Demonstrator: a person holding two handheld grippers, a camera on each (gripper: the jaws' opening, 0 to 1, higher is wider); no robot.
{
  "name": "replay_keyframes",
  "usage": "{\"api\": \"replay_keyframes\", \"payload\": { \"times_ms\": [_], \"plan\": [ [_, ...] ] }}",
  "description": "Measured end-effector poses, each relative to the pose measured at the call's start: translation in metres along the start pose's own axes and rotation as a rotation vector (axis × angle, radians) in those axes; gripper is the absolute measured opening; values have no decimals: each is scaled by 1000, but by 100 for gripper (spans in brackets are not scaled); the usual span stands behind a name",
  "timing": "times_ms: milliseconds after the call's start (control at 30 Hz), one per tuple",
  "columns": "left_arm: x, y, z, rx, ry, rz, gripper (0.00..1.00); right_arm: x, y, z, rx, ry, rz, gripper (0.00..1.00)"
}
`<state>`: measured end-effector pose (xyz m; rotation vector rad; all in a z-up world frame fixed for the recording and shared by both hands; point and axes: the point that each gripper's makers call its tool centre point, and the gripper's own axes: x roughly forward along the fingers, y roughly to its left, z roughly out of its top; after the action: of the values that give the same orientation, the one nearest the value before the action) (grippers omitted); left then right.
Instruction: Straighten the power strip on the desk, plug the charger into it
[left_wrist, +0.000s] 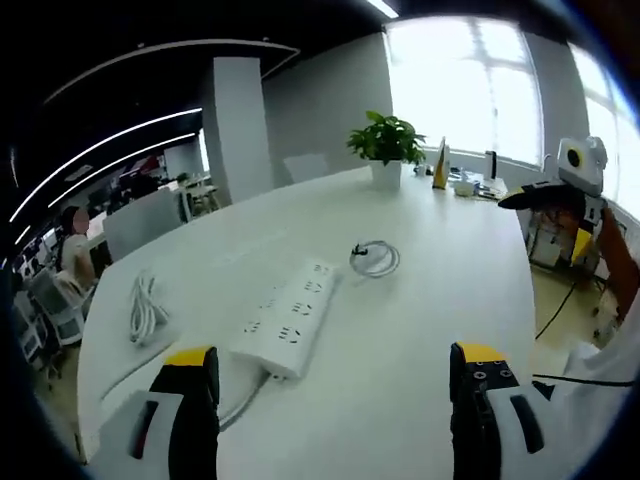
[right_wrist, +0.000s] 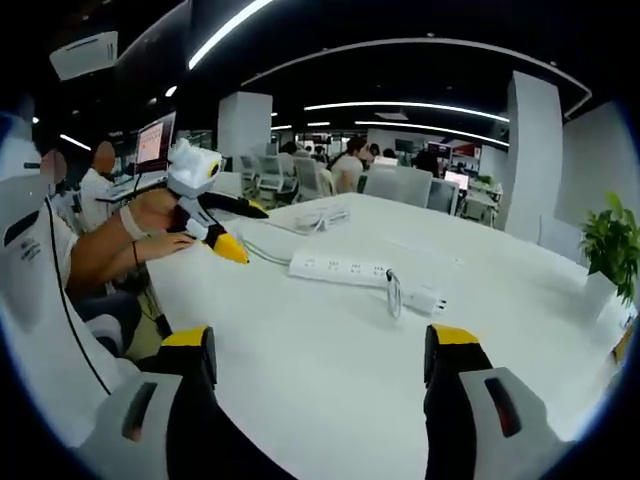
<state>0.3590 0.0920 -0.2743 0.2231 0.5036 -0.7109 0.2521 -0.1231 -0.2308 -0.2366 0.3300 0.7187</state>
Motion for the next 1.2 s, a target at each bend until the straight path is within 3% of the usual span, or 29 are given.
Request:
{"api": "replay_keyframes", "payload": {
  "times_ms": [200,467,667,800,933,1033,1133,1200],
  "plan": [
    [20,8,8,21,-21,-46,96,-3,4,2,-16,-1,-7,85],
    [51,35,0,77,40,-50,96,-6,4,0,-25,8,-23,85],
    [78,50,-10,54,93,-80,96,-6,7,1,-34,10,-20,85],
    [88,60,-13,117,112,-65,96,-6,7,0,-37,17,-22,84],
    [101,58,-11,43,105,-121,94,-8,8,-1,-31,13,-22,84],
    [109,62,-12,56,114,-115,89,-8,8,-4,-28,19,-26,84],
    [116,61,-13,52,104,-124,93,-9,8,-6,-21,19,-26,84],
    [119,62,-21,50,142,-126,93,-9,8,-6,-19,21,-26,84]
  ]
}}
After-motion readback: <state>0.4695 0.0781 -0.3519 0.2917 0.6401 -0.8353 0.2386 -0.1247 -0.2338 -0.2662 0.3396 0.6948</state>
